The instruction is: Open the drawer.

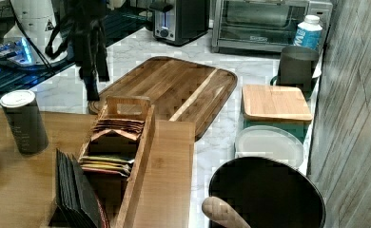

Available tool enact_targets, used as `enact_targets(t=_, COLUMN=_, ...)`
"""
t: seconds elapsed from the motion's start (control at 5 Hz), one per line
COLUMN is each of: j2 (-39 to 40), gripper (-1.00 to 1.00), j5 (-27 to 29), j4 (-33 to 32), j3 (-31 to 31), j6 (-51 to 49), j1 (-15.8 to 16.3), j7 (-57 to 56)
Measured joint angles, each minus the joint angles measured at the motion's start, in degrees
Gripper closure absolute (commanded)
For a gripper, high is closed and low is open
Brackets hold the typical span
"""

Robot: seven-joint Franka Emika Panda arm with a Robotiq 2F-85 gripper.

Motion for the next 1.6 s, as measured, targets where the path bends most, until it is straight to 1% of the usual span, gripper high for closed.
enact_targets(t=0.2, j2=2.7, gripper=-1.00, j5=6.2, j4=-0.7, j3=-1.4, j6=3.3, j1=-0.1, j7=-4.5)
enact_targets(t=0.4, j2=3.1, gripper=-1.00, j5=8.4, j4=-0.8, j3=-1.5, j6=3.2, j1=-0.2, j7=-10.1)
enact_targets(t=0.6, j2=3.2, gripper=-1.00, j5=12.2, j4=-1.0, j3=-1.5, j6=4.9, j1=-0.1, j7=-12.1)
enact_targets(t=0.8, j2=3.2, gripper=-1.00, j5=15.4, j4=-0.9, j3=-1.5, j6=8.9, j1=-0.2, j7=-15.8)
enact_targets(t=1.0, j2=3.3, gripper=-1.00, j5=19.0, j4=-0.4, j3=-3.0, j6=11.2, j1=1.3, j7=-21.7)
enact_targets(t=1.2, j2=3.9, gripper=-1.00, j5=21.3, j4=0.3, j3=-3.4, j6=10.4, j1=1.6, j7=-26.1)
enact_targets(t=1.4, j2=6.0, gripper=-1.00, j5=21.4, j4=0.8, j3=-3.6, j6=8.4, j1=1.7, j7=-25.3)
enact_targets(t=1.6, j2=8.3, gripper=-1.00, j5=21.4, j4=0.1, j3=-3.6, j6=9.1, j1=1.7, j7=-25.2)
